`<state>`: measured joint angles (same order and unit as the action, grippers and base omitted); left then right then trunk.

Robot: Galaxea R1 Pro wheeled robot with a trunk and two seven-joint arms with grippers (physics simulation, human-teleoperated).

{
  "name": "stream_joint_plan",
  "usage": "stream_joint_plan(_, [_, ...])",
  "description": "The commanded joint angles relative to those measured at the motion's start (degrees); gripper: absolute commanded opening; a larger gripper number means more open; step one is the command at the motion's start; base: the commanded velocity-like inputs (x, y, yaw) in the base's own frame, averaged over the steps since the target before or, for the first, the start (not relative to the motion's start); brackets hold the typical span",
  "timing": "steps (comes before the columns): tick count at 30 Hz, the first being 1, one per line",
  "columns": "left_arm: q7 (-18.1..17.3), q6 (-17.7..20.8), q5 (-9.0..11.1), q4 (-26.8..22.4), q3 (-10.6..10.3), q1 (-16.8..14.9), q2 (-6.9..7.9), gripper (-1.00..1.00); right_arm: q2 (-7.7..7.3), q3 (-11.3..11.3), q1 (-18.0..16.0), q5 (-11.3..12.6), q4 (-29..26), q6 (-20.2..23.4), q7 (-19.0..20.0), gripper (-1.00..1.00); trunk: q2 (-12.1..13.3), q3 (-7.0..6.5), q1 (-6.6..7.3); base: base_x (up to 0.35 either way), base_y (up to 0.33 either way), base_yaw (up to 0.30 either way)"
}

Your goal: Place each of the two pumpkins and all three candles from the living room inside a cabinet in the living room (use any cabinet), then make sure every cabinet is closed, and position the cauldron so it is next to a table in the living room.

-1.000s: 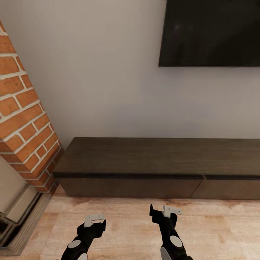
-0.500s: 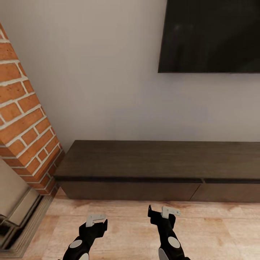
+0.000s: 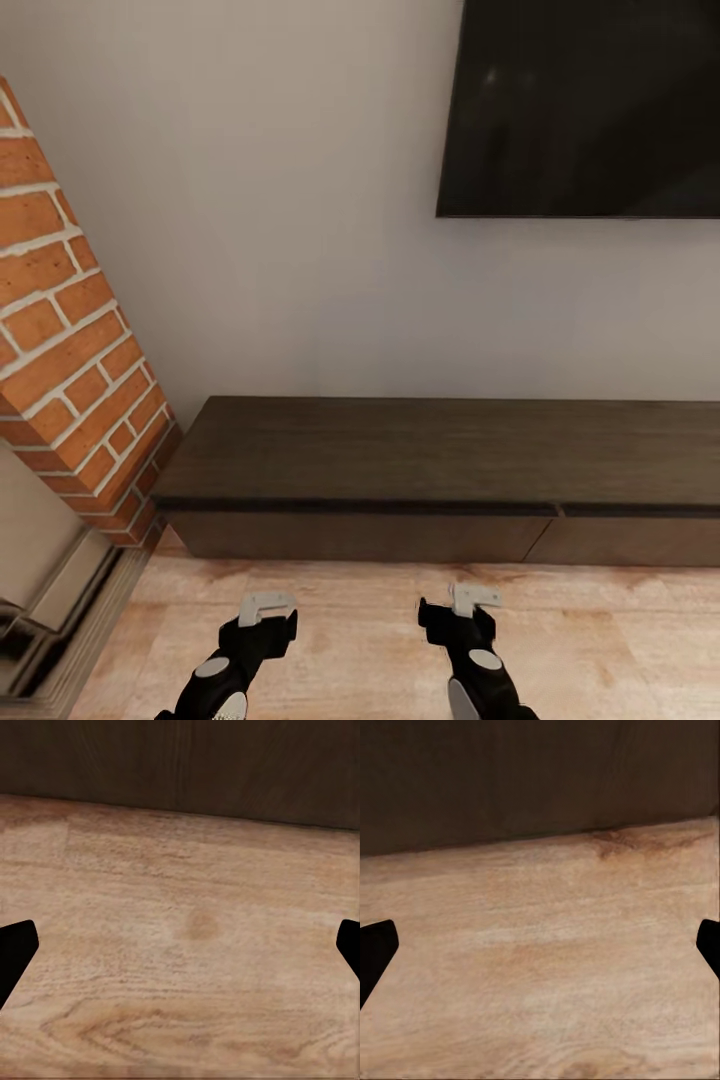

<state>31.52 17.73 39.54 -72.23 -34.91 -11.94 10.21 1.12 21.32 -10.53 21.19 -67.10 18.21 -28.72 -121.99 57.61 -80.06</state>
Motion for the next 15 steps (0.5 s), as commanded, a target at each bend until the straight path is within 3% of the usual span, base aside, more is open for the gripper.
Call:
stream_joint_plan(1, [0.48,0.34,0.56,0.12,-0.16,-0.22,0.06,1.00,0.03,-0.95,-0.05,0.42,0.11,0.99,-0.41,1.00,0.39,-0.14,0.23,0.000,0.000,0.000])
stream_joint_plan(6, [0.35,3.78,1.90,4.51,-0.09,-3.09,0.16,1.00,0.16,-8.54,-0.11,0.54,0.95,3.66,-0.33,1.00,2.40,-1.03,1.33,0.000,0.000,0.000])
stream_joint_plan(10, [-2.41,5.29,2.88,11.38,-0.08,-6.34,0.36,1.00,-0.04,-10.86,-0.06,0.57,1.92,5.66,-0.33,1.00,4.00,-1.75,2.21,0.000,0.000,0.000])
stream_joint_plan(15, [-10.85,6.37,3.44,22.20,-0.15,-10.79,0.49,1.00,-0.27,-11.77,0.08,0.52,2.59,8.89,-0.34,1.00,6.01,-2.65,3.31,0.000,0.000,0.000])
